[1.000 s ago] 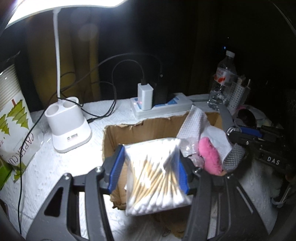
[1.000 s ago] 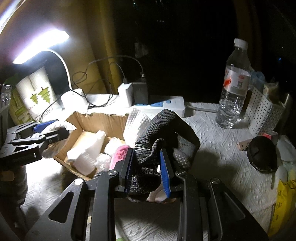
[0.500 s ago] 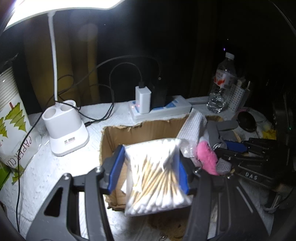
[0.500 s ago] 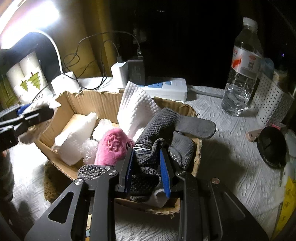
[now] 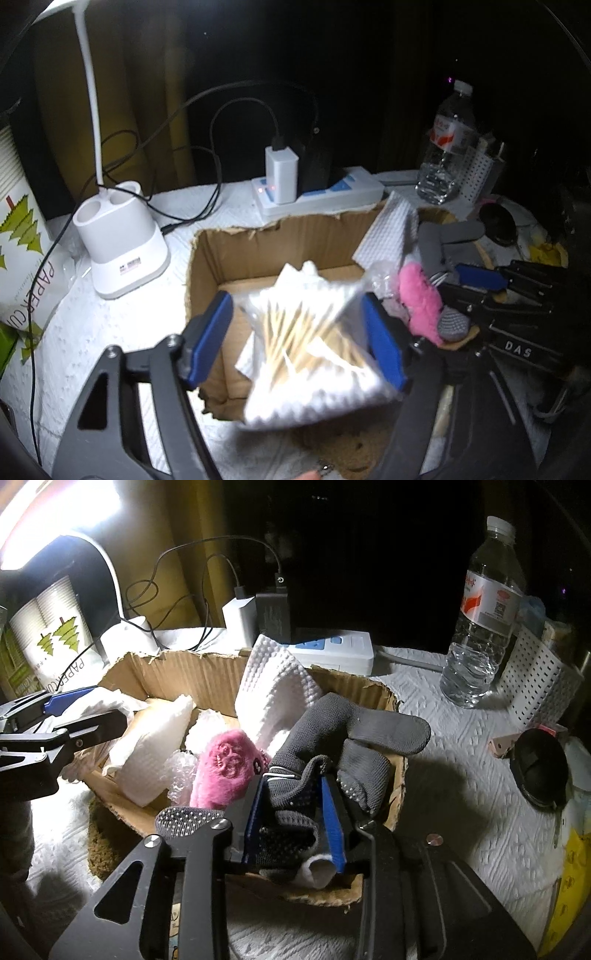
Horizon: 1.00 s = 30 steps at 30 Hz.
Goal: Organize soft objects
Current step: 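Release the cotton swabs in the box with the left tool while the right tool releases the glove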
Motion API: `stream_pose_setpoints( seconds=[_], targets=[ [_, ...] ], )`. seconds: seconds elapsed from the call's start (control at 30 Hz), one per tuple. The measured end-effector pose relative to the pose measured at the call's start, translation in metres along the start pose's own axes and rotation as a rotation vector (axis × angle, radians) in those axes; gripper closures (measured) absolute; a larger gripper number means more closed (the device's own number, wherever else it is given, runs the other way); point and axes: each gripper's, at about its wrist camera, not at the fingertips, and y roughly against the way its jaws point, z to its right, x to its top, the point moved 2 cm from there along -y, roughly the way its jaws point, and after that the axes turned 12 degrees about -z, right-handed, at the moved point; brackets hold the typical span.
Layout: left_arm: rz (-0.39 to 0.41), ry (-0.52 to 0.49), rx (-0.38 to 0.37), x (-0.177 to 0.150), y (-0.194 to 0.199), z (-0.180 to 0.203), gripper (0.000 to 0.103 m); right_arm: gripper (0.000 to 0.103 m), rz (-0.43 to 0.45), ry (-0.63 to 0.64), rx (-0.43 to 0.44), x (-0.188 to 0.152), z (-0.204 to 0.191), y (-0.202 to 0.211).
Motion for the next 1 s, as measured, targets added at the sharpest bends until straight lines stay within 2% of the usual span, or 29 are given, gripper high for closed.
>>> stream_pose_setpoints(
  seconds=[0.13,0.47,0.87,1.0],
  targets=[
    [0.026,-0.002,-0.014,0.000,0.011,0.002,0.024,0.056,0.021,-0.005,-0.006,0.000,-0.001,0.009],
    [0.076,-0.002,-0.031,-0.004,0.039,0.005,0.022,0.055,0.063,-0.024,-0.025,-0.004,-0.003,0.037],
    [0.112,-0.024,-0.067,-0.024,0.074,0.019,0.022,0.053,0.116,-0.040,-0.045,-0.020,-0.015,0.077],
    [0.123,-0.027,-0.072,-0.031,0.084,0.022,0.022,0.048,0.133,-0.037,-0.054,-0.026,-0.020,0.088]
  ],
)
